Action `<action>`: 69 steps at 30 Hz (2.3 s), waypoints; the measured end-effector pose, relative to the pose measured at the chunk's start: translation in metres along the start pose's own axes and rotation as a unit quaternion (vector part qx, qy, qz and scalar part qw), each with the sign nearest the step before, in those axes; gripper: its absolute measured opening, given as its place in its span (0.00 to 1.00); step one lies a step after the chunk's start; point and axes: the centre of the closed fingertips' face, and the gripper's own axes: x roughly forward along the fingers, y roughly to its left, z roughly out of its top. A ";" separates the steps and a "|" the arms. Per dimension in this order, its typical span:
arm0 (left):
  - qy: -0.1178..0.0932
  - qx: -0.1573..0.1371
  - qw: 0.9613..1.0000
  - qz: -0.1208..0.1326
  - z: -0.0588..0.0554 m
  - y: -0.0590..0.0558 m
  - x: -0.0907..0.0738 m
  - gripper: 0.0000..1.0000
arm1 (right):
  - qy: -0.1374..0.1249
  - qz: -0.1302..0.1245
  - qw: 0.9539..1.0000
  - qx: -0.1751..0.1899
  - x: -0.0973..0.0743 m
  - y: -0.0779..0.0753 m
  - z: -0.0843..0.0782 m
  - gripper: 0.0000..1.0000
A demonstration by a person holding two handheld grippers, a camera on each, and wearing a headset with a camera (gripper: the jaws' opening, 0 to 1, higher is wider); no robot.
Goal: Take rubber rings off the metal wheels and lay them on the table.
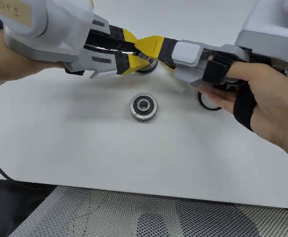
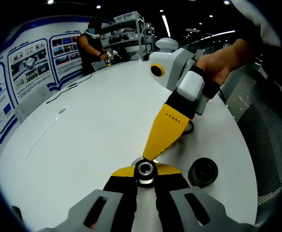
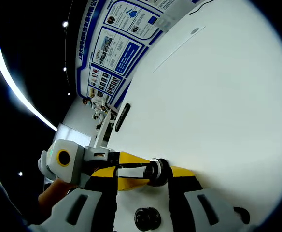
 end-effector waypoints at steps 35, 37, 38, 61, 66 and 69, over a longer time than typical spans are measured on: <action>-0.006 -0.006 1.000 0.005 0.007 -0.003 -0.001 0.13 | 0.020 -0.041 0.999 -0.016 -0.004 -0.021 -0.007 0.06; -0.006 -0.005 1.000 0.005 0.007 -0.003 -0.001 0.13 | 0.021 -0.043 0.999 -0.013 -0.004 -0.022 -0.007 0.04; -0.006 -0.005 1.000 0.005 0.007 -0.003 -0.001 0.13 | 0.022 -0.043 0.999 -0.012 -0.004 -0.022 -0.007 0.03; -0.016 -0.011 1.000 0.016 0.004 0.000 -0.003 0.13 | 0.013 -0.074 0.996 -0.038 -0.002 -0.017 -0.003 0.01; -0.015 -0.013 1.000 0.018 0.003 0.001 -0.003 0.13 | 0.015 -0.089 0.994 -0.067 -0.001 -0.015 -0.003 0.01; -0.016 -0.015 1.000 0.020 0.003 0.001 -0.003 0.13 | 0.014 -0.094 0.992 -0.079 0.000 -0.014 -0.004 0.01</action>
